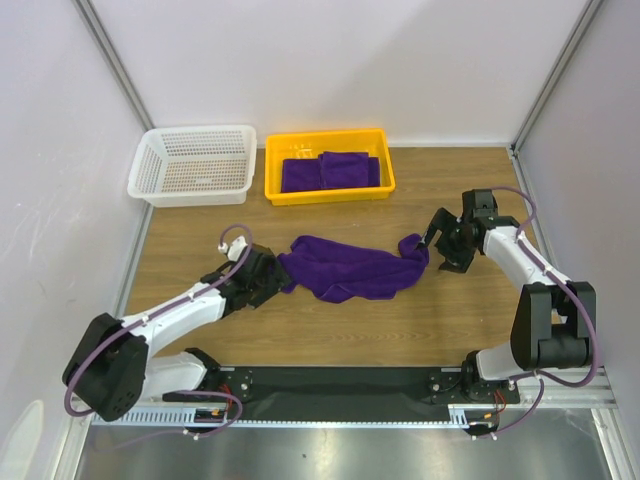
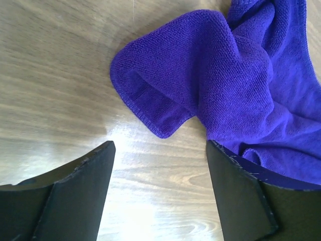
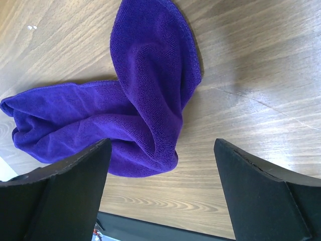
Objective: Fold and stack the towels
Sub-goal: Move the towel to the center of the board
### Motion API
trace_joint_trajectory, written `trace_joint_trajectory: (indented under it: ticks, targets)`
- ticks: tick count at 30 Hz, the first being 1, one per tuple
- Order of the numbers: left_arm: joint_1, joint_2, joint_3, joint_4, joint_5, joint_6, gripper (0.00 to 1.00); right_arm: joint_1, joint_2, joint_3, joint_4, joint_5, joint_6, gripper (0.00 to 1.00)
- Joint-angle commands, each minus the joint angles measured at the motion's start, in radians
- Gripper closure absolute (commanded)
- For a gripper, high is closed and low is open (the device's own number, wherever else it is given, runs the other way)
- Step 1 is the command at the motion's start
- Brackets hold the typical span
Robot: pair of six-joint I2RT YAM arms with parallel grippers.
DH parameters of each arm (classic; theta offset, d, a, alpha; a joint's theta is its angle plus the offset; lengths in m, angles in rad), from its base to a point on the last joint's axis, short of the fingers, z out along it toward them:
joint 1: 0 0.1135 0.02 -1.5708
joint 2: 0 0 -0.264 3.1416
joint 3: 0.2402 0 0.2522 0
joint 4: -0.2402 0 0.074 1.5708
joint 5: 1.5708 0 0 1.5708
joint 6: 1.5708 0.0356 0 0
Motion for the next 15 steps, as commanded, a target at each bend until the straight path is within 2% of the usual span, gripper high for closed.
trace_joint_trajectory:
  ticks: [1, 10, 15]
  targets:
    - [-0.022, 0.030, -0.023, 0.128, 0.008, -0.078, 0.22, -0.002, -0.013, 0.038, 0.029, -0.008, -0.014, 0.11]
    - [-0.048, 0.123, -0.014, 0.161, -0.033, -0.103, 0.30, -0.002, -0.005, 0.047, 0.013, -0.005, -0.034, 0.12]
    - [-0.048, 0.169, -0.017, 0.184, -0.039, -0.089, 0.37, -0.002, -0.011, 0.038, 0.027, -0.015, -0.014, 0.16]
